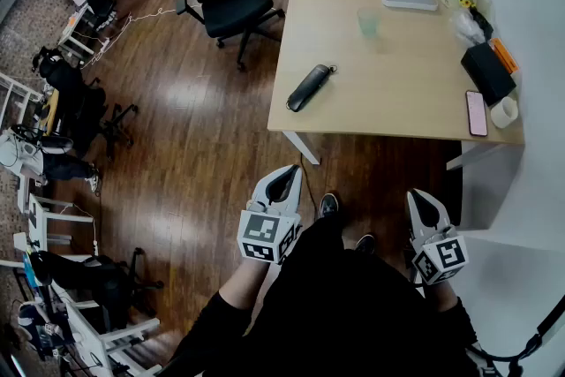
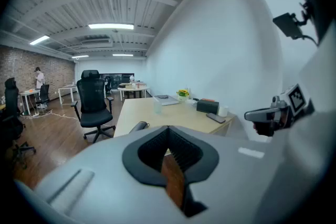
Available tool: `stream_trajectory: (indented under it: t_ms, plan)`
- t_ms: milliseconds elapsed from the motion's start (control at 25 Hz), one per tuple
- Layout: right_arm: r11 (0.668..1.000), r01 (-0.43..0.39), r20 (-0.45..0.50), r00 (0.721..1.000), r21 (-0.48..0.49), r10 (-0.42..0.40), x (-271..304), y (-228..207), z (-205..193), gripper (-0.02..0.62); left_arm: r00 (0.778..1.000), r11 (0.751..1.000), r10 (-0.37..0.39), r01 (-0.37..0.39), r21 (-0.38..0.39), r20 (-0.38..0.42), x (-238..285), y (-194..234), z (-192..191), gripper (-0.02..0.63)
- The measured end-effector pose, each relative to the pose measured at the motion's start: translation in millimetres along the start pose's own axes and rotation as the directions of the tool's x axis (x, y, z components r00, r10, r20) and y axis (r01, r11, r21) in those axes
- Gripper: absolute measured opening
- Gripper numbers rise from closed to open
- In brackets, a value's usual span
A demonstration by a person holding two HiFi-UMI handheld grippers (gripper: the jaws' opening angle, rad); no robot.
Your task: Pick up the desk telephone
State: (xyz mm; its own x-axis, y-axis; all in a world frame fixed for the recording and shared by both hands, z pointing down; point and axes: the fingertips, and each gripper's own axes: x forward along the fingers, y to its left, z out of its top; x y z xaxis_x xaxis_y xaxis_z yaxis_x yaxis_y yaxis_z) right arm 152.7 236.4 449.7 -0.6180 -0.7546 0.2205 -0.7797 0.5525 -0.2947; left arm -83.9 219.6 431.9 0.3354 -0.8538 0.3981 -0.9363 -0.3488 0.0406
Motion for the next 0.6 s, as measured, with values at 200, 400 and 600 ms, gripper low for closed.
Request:
stream_trajectory:
  t_ms: [200,400,600]
  plan:
    - [0.998,0.051,-0.028,0.998,-0.021,-0.051,48.4,-23.6,9.3,0.001,0.994,0.992,-0.092,0.096,0.082,-0.050,72.2,33.4,6.1,0.117]
    - [0.987,0.157,-0.071,0.985,-0.026,-0.159,109.2,-60.3,27.6,0.002,0.989,0.986,-0.134,0.139,0.095,-0.064,154.8,88.9,17.9,0.187]
    - [0.976,0.209,-0.088,0.973,-0.064,-0.214,177.1,-71.8,72.0,0.002,0.958,0.972,-0.185,0.211,0.100,-0.221,225.4,138.6,0.4,0.244]
